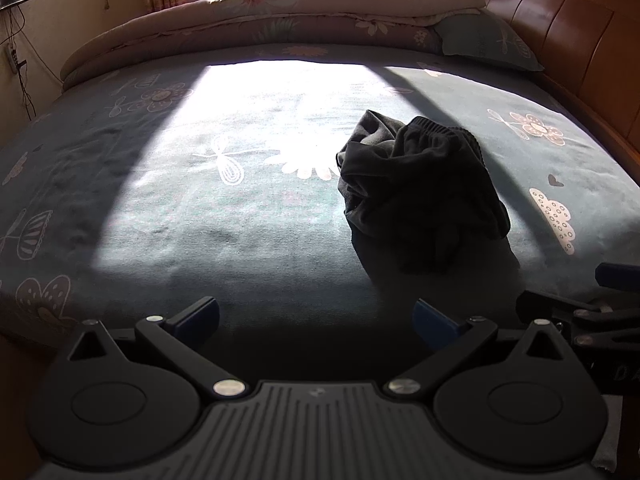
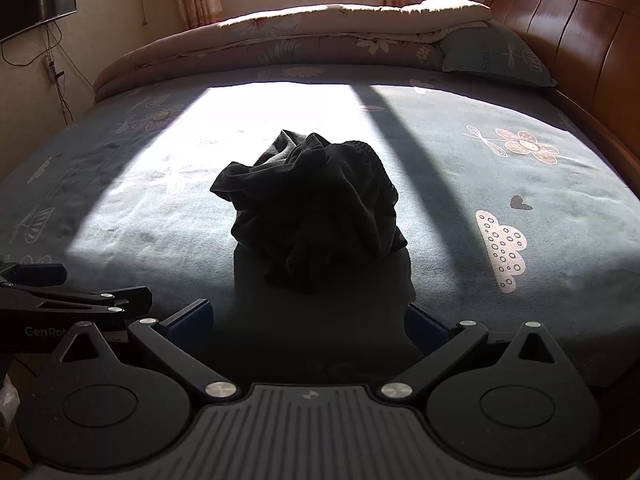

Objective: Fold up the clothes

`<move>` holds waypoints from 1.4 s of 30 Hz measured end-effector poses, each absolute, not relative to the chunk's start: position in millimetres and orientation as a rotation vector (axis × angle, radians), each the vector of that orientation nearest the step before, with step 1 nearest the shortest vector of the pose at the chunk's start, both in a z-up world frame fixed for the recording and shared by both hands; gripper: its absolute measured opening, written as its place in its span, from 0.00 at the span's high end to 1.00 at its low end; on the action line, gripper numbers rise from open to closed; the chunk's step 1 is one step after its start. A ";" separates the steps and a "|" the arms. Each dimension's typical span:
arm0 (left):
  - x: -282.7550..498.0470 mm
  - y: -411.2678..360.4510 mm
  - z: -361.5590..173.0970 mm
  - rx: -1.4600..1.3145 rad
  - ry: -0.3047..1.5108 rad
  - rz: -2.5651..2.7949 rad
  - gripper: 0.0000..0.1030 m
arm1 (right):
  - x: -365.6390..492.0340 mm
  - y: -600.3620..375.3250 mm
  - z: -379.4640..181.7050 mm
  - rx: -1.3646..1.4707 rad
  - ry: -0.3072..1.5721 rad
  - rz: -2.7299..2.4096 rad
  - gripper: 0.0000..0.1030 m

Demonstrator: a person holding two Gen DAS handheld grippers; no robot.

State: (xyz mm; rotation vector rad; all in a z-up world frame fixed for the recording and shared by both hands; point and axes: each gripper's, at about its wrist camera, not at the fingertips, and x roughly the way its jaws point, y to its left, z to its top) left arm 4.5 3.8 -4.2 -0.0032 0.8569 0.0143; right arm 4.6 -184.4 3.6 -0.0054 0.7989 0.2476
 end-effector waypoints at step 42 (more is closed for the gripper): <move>53.0 1.6 -7.7 0.052 0.859 -0.009 0.00 | 43.3 -194.6 -26.4 0.049 0.906 0.244 0.00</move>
